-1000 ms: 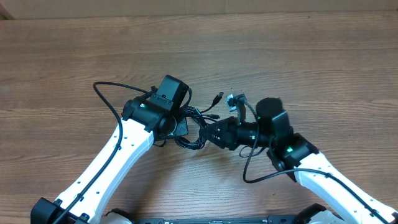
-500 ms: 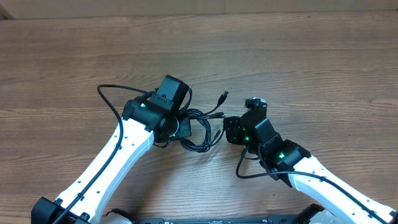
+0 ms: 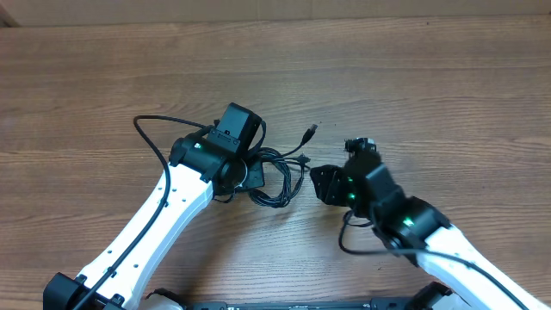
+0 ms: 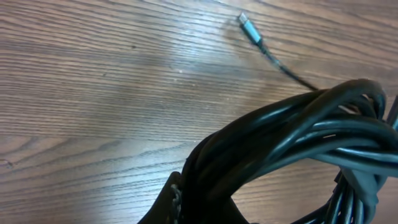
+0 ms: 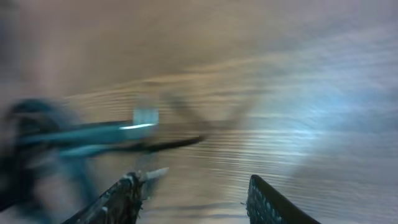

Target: Untangle cables

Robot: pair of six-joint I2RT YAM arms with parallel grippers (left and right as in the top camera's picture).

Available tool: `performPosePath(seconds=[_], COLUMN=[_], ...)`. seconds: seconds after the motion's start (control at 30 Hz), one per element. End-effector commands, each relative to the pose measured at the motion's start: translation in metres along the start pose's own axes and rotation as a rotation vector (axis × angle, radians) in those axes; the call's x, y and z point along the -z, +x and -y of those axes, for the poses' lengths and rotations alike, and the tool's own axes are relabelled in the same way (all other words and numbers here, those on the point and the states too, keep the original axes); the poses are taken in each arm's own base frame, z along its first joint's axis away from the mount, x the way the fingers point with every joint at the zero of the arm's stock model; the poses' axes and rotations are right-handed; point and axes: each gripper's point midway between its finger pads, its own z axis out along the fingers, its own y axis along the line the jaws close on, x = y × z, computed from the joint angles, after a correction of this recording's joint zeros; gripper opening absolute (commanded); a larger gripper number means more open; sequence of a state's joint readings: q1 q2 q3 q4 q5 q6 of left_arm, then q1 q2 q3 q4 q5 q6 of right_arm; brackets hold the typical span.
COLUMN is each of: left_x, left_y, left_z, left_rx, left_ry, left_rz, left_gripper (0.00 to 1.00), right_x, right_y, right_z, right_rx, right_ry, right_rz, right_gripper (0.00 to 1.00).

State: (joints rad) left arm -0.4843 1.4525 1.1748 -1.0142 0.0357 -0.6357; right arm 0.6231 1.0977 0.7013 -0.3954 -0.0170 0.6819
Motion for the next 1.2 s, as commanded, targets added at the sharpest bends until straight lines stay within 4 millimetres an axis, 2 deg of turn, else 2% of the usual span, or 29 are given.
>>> performPosePath(seconds=[0.0, 0.07, 0.13, 0.2, 0.33, 0.47, 0.57, 0.67, 0.77, 0.9, 1.03, 1.17], left_x=[0.001, 0.001, 0.001, 0.001, 0.002, 0.002, 0.002, 0.002, 0.002, 0.003, 0.004, 0.006], left_y=[-0.005, -0.004, -0.002, 0.001, 0.008, 0.015, 0.022, 0.028, 0.031, 0.032, 0.036, 0.030], left_z=[-0.002, 0.000, 0.005, 0.009, 0.017, 0.027, 0.034, 0.041, 0.043, 0.044, 0.052, 0.063], left_rx=[0.062, 0.075, 0.073, 0.073, 0.064, 0.040, 0.011, -0.017, -0.034, -0.036, -0.036, -0.042], left_ry=[-0.016, -0.003, 0.023, 0.046, 0.083, 0.108, 0.112, 0.119, 0.120, 0.131, 0.174, 0.227], left_rz=[0.024, 0.020, 0.004, -0.015, -0.046, -0.067, -0.073, -0.077, -0.081, -0.089, -0.116, -0.098], left_gripper=[0.04, 0.04, 0.04, 0.04, 0.04, 0.04, 0.04, 0.04, 0.04, 0.04, 0.04, 0.05], right_x=[0.036, 0.045, 0.044, 0.036, 0.012, -0.005, -0.015, -0.023, -0.026, -0.026, -0.026, -0.022], right_y=[-0.007, -0.002, 0.003, 0.006, 0.006, 0.014, 0.012, 0.012, 0.014, 0.019, 0.032, 0.055], right_z=[-0.053, -0.064, -0.067, -0.066, -0.054, -0.061, -0.054, -0.042, -0.033, -0.031, -0.034, -0.049], right_rx=[0.141, 0.203, 0.267, 0.315, 0.334, 0.436, 0.453, 0.464, 0.460, 0.456, 0.459, 0.456], right_ry=[-0.244, -0.308, -0.315, -0.288, -0.182, -0.182, -0.107, -0.022, 0.022, 0.025, -0.019, -0.141], right_rz=[-0.002, -0.013, -0.017, -0.018, -0.005, -0.009, 0.021, 0.035, 0.023, 0.001, -0.062, -0.170], right_gripper=[0.52, 0.50, 0.47, 0.43, 0.42, 0.40, 0.38, 0.29, 0.16, 0.04, 0.04, 0.04])
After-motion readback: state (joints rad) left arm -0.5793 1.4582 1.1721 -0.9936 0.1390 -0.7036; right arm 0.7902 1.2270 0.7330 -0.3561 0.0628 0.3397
